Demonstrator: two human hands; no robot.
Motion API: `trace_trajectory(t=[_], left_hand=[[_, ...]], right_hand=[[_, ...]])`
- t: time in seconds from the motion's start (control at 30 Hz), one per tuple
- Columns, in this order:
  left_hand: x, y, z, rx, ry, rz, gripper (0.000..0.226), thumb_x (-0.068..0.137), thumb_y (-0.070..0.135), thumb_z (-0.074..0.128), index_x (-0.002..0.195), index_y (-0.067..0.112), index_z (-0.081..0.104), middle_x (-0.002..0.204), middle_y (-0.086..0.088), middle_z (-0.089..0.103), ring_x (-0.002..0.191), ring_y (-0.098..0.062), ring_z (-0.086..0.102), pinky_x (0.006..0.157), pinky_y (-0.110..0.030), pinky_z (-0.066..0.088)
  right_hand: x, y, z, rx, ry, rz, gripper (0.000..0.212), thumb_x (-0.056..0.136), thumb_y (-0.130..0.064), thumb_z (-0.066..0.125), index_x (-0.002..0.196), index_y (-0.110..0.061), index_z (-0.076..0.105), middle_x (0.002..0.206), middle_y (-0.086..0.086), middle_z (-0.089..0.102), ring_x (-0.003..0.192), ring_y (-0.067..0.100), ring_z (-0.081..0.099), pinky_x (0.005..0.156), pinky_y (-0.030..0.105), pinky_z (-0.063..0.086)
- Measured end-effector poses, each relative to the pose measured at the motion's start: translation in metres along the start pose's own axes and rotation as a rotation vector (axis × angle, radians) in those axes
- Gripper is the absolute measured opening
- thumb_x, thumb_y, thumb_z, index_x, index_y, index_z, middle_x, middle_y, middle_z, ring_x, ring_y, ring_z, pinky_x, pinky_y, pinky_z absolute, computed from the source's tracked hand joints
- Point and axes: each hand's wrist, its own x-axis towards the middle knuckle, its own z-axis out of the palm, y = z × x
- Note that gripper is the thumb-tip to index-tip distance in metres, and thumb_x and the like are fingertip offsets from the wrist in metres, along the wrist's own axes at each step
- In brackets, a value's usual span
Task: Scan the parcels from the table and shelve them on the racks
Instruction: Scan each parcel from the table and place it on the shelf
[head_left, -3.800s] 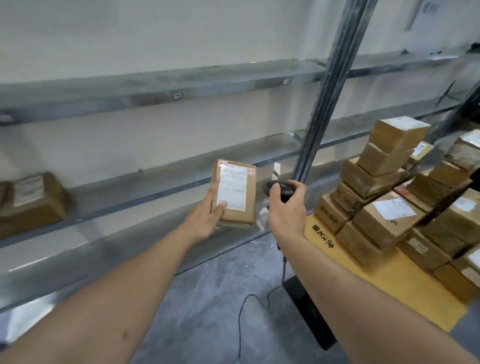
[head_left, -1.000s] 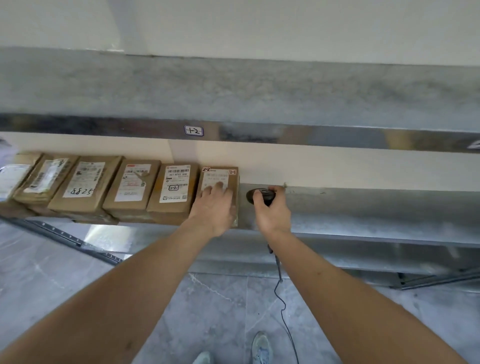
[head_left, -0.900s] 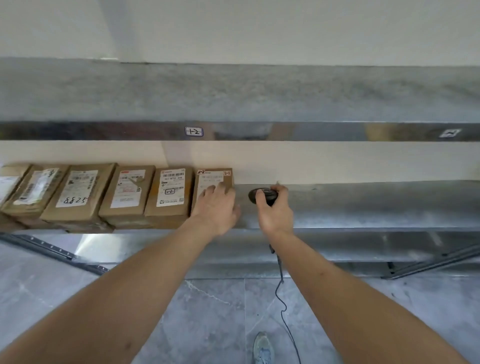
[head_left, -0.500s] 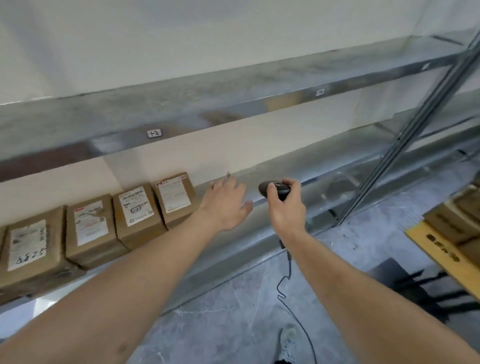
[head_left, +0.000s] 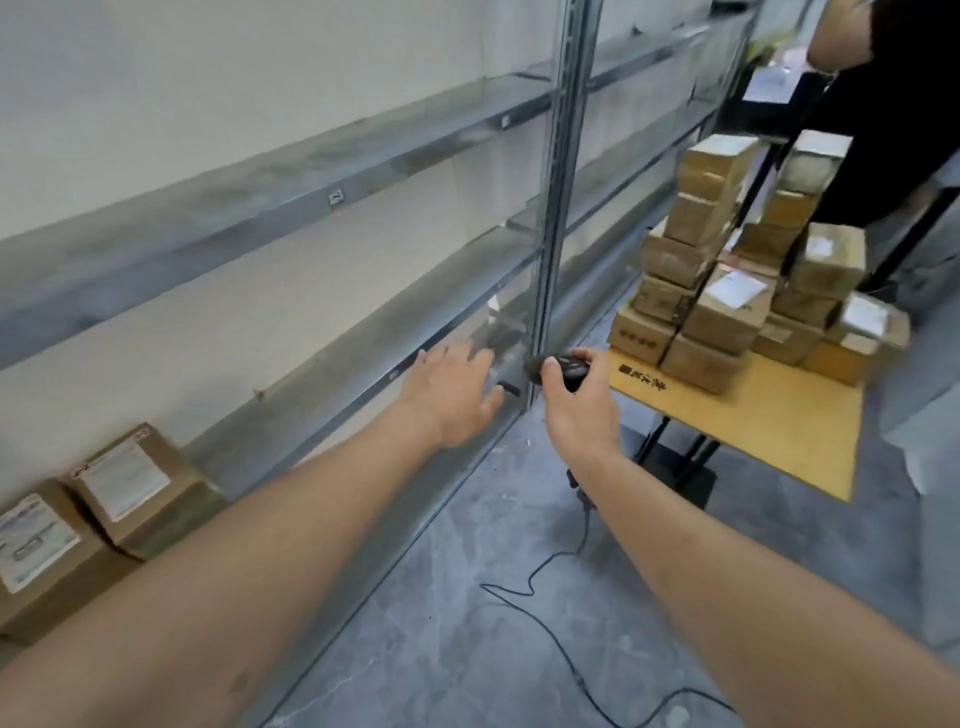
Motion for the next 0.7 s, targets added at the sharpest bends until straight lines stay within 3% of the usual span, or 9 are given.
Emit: trace_trajectory(t=[0.2, 0.37, 0.57, 0.7], left_hand=[[0.064, 0.107, 0.002, -0.023, -0.004, 0.099, 0.061, 0.099, 0.056, 0.037, 0.141, 0.015, 0.051, 0.146, -0.012, 0.051, 0.133, -0.037, 0.049, 0.110, -0.053, 0.042], [0.106, 0.189, 0.002, -0.046, 0.001, 0.145, 0.056, 0.103, 0.051, 0.043, 0.145, 0.014, 0.049, 0.148, -0.012, 0.050, 0.134, -0.037, 0.047, 0.111, -0.053, 0.041], [0.145, 0.261, 0.015, -0.091, -0.047, 0.173, 0.055, 0.102, 0.050, 0.044, 0.143, 0.013, 0.051, 0.147, -0.013, 0.051, 0.134, -0.037, 0.048, 0.111, -0.053, 0.041], [0.184, 0.293, 0.021, -0.085, -0.072, 0.207, 0.069, 0.093, 0.057, 0.032, 0.143, 0.014, 0.051, 0.146, -0.013, 0.052, 0.135, -0.037, 0.048, 0.112, -0.054, 0.041]], right_hand=[[0.051, 0.031, -0.099, -0.001, 0.112, 0.026, 0.028, 0.104, -0.051, 0.052, 0.127, -0.036, 0.045, 0.099, -0.020, 0.059, 0.092, 0.018, 0.062, 0.081, 0.039, 0.047], [0.092, 0.057, -0.170, 0.007, 0.178, 0.059, 0.031, 0.101, -0.053, 0.054, 0.126, -0.038, 0.046, 0.108, -0.006, 0.067, 0.098, 0.025, 0.065, 0.089, 0.046, 0.056], [0.130, 0.086, -0.235, 0.011, 0.231, 0.113, 0.029, 0.101, -0.054, 0.053, 0.125, -0.039, 0.046, 0.103, -0.010, 0.065, 0.096, 0.022, 0.065, 0.085, 0.043, 0.055], [0.162, 0.103, -0.264, 0.029, 0.278, 0.159, 0.032, 0.102, -0.053, 0.052, 0.129, -0.039, 0.044, 0.104, -0.011, 0.064, 0.095, 0.019, 0.063, 0.083, 0.041, 0.053]])
